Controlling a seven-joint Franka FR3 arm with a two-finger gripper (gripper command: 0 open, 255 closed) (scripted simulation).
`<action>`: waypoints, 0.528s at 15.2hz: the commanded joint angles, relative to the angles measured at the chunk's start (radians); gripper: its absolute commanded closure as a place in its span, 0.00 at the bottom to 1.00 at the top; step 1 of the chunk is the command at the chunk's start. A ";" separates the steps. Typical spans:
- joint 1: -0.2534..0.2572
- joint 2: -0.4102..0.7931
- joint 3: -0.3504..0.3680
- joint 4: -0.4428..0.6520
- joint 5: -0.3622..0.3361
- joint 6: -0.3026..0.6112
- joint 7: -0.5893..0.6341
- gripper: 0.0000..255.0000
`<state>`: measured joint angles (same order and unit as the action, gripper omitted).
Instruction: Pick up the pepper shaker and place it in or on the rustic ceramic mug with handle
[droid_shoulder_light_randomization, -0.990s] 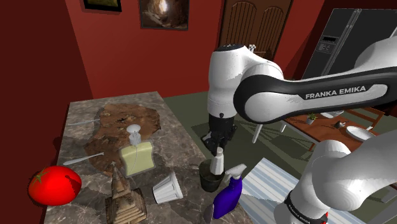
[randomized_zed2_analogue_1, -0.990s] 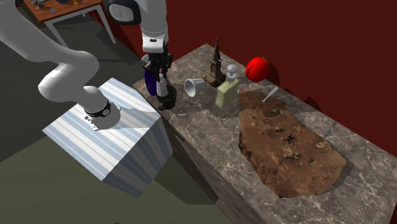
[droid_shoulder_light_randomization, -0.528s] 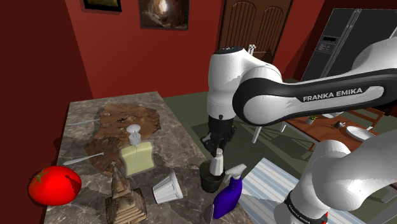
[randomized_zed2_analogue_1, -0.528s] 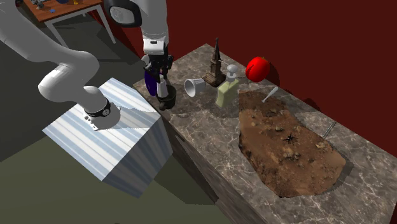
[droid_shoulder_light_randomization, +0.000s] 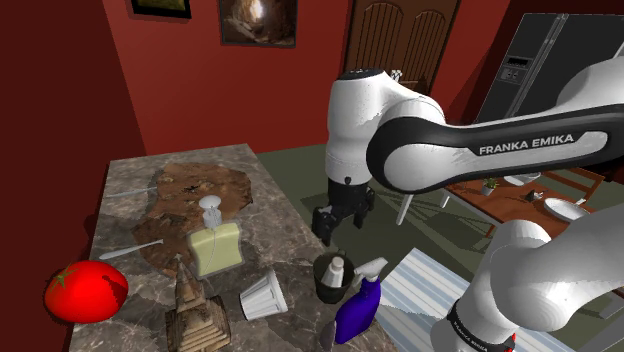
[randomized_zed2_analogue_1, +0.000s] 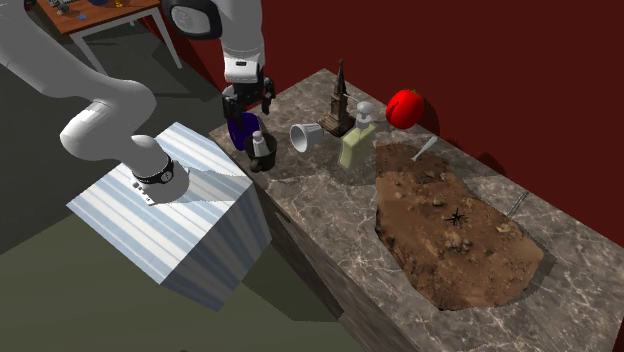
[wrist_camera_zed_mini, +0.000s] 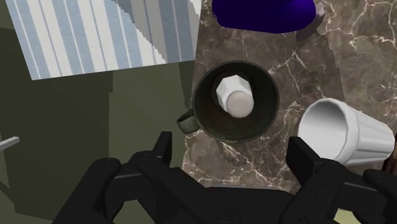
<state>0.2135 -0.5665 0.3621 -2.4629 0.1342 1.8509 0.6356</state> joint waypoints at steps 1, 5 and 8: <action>-0.002 -0.002 -0.004 0.048 -0.004 -0.050 0.002 0.00; -0.004 -0.002 -0.010 0.108 -0.009 -0.110 0.003 0.00; -0.004 -0.002 -0.010 0.108 -0.009 -0.110 0.003 0.00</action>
<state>0.2091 -0.5685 0.3519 -2.3561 0.1252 1.7420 0.6383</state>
